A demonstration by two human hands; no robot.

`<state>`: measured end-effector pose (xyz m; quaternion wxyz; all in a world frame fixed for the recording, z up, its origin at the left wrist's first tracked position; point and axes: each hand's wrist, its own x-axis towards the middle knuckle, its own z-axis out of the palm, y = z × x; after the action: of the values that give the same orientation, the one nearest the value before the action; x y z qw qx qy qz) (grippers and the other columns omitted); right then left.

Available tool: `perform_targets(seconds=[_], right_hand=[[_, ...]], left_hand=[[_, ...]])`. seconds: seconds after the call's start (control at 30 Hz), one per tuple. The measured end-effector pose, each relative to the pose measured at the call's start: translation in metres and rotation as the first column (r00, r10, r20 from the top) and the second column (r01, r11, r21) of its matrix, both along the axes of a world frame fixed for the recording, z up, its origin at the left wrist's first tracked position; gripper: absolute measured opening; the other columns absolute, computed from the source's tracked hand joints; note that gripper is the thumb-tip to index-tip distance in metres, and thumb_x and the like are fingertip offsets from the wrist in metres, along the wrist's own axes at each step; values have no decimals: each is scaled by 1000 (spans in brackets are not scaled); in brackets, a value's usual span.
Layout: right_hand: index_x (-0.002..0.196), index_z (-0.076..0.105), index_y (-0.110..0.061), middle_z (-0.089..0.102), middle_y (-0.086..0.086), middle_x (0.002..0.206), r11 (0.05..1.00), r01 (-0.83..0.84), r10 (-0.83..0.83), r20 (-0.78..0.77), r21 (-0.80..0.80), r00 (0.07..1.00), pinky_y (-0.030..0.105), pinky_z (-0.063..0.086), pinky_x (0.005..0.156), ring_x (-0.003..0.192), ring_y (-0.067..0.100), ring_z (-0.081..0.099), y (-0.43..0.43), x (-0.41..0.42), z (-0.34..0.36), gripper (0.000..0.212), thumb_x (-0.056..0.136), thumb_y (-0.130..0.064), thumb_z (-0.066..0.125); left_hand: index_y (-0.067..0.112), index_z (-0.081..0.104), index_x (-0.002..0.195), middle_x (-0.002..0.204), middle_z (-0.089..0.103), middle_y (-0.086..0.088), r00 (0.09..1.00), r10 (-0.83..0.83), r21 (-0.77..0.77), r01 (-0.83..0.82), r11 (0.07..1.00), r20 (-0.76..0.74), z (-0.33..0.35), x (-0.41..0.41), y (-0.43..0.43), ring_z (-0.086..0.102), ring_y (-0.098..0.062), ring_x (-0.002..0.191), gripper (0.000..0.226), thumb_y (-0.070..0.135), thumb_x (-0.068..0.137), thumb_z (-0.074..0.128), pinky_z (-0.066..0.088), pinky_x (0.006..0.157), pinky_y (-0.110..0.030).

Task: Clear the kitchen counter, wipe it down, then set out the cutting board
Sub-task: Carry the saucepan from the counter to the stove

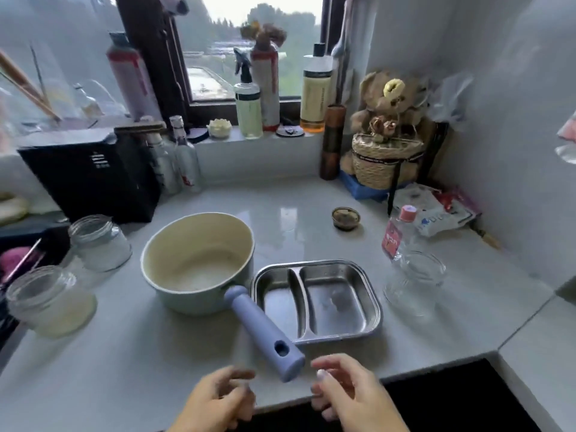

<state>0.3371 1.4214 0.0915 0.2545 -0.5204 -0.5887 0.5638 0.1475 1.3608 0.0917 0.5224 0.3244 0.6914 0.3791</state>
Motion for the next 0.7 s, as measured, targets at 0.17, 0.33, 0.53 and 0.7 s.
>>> perform_targets(seconds=[0.17,0.33,0.53,0.7], right_hand=[[92,60,-19,62,4,79,980,-129,123,-44,-152,991,30,54,56,57,15,63,38,-53,23,8,85,-22,60],[93,53,-9,64,2,54,896,-326,354,39,-303,935,25,48,46,47,18,60,56,-90,41,22,83,-27,61],[90,52,-23,66,-7,62,922,-328,372,229,-205,900,15,48,59,58,2,63,31,-129,39,31,67,-36,67],[67,46,-21,51,-7,56,977,-165,197,263,-138,945,22,40,59,55,8,53,-6,-153,48,22,63,-34,62]], left_hand=[[7,58,92,64,57,-14,933,356,120,-360,925,49,5,-45,5,53,-17,45,15,-3,87,48,41,37,-20],[20,45,110,79,58,-13,882,461,166,-471,866,96,4,-106,22,53,-23,60,27,12,87,55,47,47,-28],[31,40,112,92,57,-9,921,360,193,-384,903,149,0,-150,50,60,-27,71,39,22,81,63,52,51,-34],[24,44,114,110,54,-6,961,262,300,-224,927,-91,5,-174,59,53,-27,104,49,25,73,73,49,80,-43]])
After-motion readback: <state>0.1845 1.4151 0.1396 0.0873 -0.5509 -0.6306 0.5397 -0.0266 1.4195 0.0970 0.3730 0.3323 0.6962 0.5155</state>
